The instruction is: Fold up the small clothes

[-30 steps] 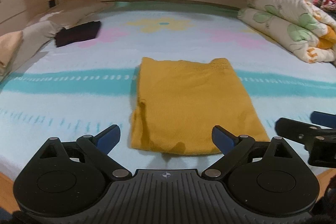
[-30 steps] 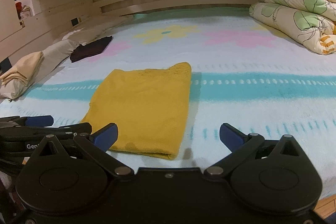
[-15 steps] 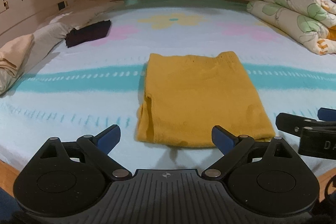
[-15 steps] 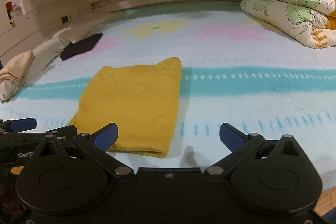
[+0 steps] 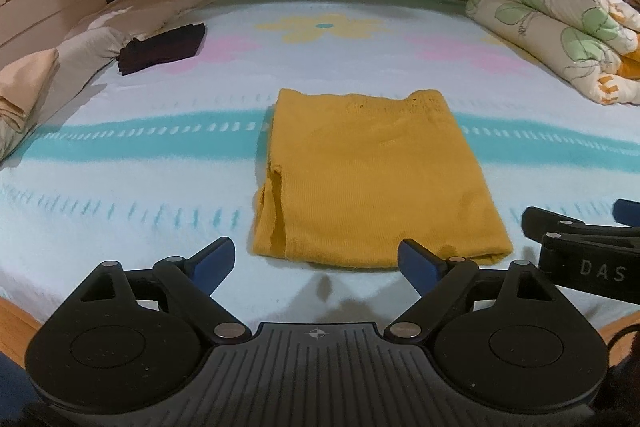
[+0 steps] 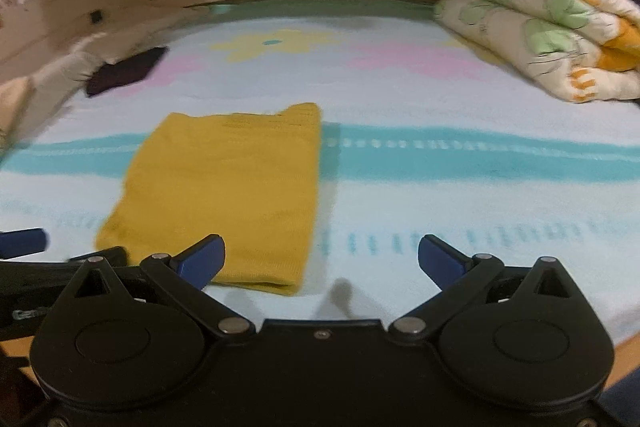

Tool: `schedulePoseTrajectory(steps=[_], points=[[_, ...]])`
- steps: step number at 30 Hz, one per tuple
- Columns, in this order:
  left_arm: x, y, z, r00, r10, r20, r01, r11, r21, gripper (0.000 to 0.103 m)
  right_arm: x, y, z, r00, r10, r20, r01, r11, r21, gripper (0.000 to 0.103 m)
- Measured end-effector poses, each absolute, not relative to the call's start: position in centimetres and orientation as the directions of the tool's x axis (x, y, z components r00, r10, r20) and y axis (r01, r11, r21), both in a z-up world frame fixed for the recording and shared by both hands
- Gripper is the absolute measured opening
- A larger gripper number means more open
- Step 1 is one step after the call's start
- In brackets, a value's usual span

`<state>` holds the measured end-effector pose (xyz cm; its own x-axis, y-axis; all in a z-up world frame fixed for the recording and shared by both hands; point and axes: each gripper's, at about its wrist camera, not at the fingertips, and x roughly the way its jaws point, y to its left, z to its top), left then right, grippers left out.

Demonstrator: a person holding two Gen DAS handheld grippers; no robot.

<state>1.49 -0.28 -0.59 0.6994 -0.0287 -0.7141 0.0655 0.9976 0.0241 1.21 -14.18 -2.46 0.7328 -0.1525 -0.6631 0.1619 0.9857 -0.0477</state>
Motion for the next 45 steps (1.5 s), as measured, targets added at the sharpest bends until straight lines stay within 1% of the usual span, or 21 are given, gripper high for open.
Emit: schedulePoseTrajectory(steps=[2,6,18,45], points=[[1.51,-0.35,-0.67,0.696,-0.026,-0.717,0.064,0.998,0.026,0.089,1.24,-14.07,-2.40,0.730,-0.168,-0.663,0.166,0.984,-0.066,0.102],[1.59,-0.47,-0.79,0.690,-0.025,-0.723,0.060,0.998,0.023,0.089,1.31,-14.43,-2.54,0.727,-0.118,-0.677,0.144,0.989,-0.018,0.102],[1.82,-0.26,-1.14,0.672,-0.017,-0.740,0.050,0.998,0.023,0.088,1.73,-14.06,-2.77,0.716,-0.062,-0.695,0.110,0.994,0.025,0.102],[2.04,-0.05,-1.29,0.659,-0.006,-0.752,0.034,0.999,0.022,0.088,1.83,-13.82,-2.74,0.713,-0.042,-0.699,0.106,0.993,0.049,0.102]])
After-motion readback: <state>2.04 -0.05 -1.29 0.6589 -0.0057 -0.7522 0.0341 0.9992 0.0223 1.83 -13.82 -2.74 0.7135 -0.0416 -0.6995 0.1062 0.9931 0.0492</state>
